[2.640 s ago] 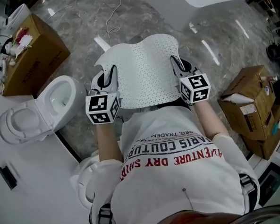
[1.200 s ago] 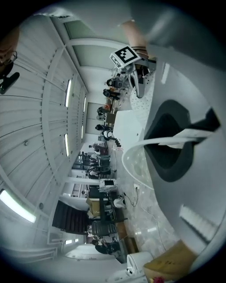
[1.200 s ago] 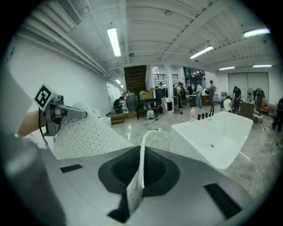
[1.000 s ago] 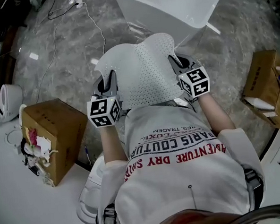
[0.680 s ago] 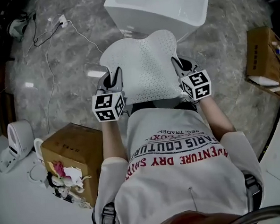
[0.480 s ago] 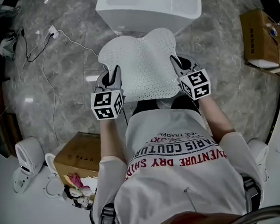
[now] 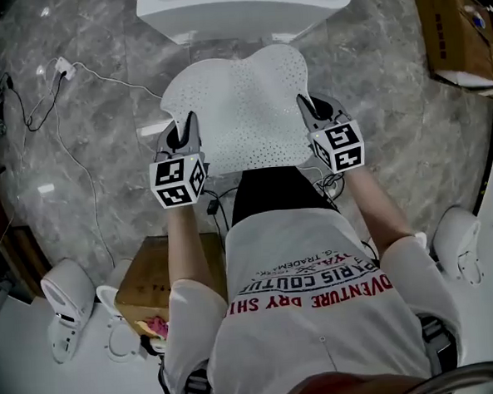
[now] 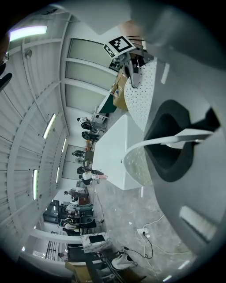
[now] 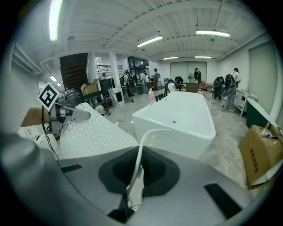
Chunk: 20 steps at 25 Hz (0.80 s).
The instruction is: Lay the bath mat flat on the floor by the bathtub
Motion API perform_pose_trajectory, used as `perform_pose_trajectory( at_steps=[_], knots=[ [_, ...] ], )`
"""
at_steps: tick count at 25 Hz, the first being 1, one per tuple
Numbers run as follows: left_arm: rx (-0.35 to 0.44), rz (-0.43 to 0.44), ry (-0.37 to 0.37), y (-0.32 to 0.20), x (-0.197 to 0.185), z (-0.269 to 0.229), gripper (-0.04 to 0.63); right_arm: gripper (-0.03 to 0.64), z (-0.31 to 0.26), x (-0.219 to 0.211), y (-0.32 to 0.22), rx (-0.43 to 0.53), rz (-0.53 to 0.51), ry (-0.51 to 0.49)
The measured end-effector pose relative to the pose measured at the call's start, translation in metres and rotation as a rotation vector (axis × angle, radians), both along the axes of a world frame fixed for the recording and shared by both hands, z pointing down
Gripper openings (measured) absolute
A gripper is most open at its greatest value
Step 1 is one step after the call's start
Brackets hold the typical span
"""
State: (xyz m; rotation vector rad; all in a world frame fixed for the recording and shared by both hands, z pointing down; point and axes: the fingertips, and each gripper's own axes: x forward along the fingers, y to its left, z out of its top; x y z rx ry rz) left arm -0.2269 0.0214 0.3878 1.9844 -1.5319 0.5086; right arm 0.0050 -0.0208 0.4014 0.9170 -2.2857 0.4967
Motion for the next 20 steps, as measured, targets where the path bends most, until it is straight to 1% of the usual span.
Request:
perform_pose_trajectory(
  at_steps=[4,10,13,16,20],
  knots=[
    [-0.03,-0.02,0.022,-0.023,0.0,0.06,0.018,0.012,0.053,0.006,-0.021,-0.017,0.012,0.024],
    [-0.091,-0.018,0.008,-0.058,-0.007,0.161,0.018,0.012,0.15,0.014,-0.049,-0.056,0.062,0.066],
    [-0.103,0.021,-0.029,-0.077,-0.008,0.21,0.018,0.012,0.2,0.019,-0.064,-0.076,0.08,0.08],
    [-0.107,0.064,-0.071,-0.094,-0.007,0.263,0.018,0.012,0.25,0.023,-0.077,-0.074,0.082,0.103],
    [-0.092,0.082,-0.094,-0.115,-0.007,0.33,0.018,0.012,0.319,0.024,-0.091,-0.058,0.06,0.115]
  ],
)
